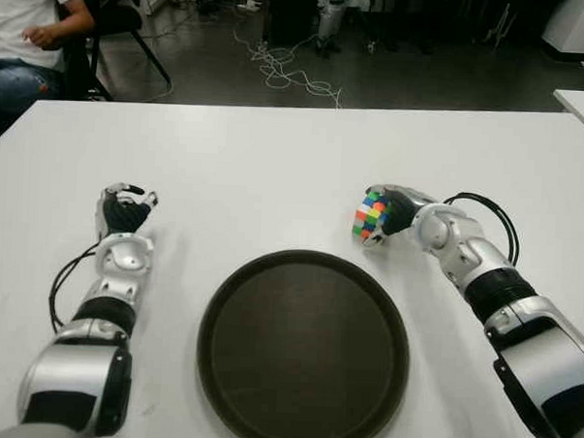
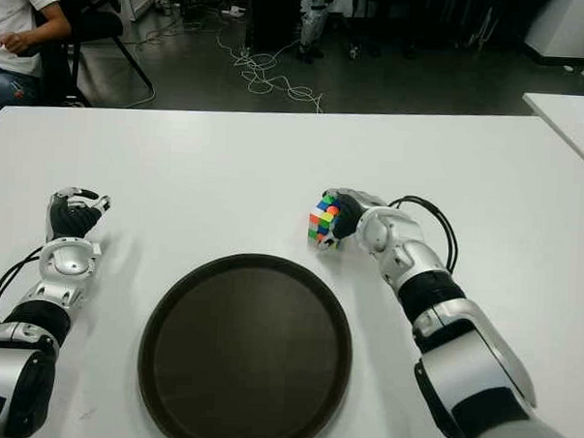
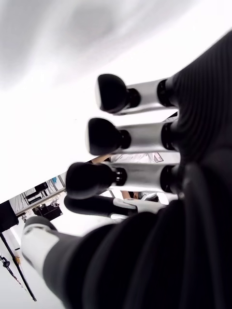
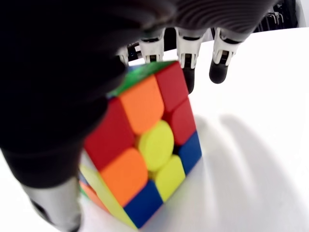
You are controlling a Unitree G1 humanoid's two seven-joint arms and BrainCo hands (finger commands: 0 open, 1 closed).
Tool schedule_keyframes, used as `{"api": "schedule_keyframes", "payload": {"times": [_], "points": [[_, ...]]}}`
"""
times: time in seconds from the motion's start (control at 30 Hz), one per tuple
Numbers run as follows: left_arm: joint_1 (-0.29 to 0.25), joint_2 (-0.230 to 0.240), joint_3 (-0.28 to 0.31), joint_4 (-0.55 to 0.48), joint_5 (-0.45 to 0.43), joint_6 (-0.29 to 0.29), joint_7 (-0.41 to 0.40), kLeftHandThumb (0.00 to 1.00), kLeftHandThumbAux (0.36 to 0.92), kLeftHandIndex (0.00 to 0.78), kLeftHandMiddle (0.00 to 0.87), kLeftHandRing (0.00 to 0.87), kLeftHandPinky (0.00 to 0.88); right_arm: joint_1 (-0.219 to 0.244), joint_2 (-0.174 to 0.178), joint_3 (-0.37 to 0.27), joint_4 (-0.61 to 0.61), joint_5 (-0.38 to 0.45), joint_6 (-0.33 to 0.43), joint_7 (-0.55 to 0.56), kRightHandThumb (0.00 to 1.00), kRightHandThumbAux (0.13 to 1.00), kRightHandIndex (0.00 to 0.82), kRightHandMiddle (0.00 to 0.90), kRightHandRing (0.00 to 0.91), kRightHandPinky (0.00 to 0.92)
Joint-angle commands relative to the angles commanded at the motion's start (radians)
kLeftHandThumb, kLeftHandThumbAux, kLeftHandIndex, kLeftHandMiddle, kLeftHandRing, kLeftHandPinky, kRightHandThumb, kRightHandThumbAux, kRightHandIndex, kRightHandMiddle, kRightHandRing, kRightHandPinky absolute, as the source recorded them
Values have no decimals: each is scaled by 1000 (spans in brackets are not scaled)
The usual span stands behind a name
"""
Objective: Pick up the Rubik's Cube and put it in the plate
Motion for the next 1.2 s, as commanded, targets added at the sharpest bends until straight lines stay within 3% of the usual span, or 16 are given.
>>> {"api": "schedule_keyframes", "payload": {"times": [1.0,1.1,1.2], "points": [[2,3,-4,5,2,-9,-3,711,701,443,819,820,814,-16,14,-13,63,11,-43,-44,0,786,115,141,135,94],[2,4,-2,6,0,-13,-8,711,702,443,821,821,815,-14,20,-27,85,24,-61,-86,0,785,163,166,167,157],[3,3,-1,5,-2,-16,-11,711,702,443,821,821,815,-13,27,-40,95,36,-66,-115,12,800,261,212,226,264]]}}
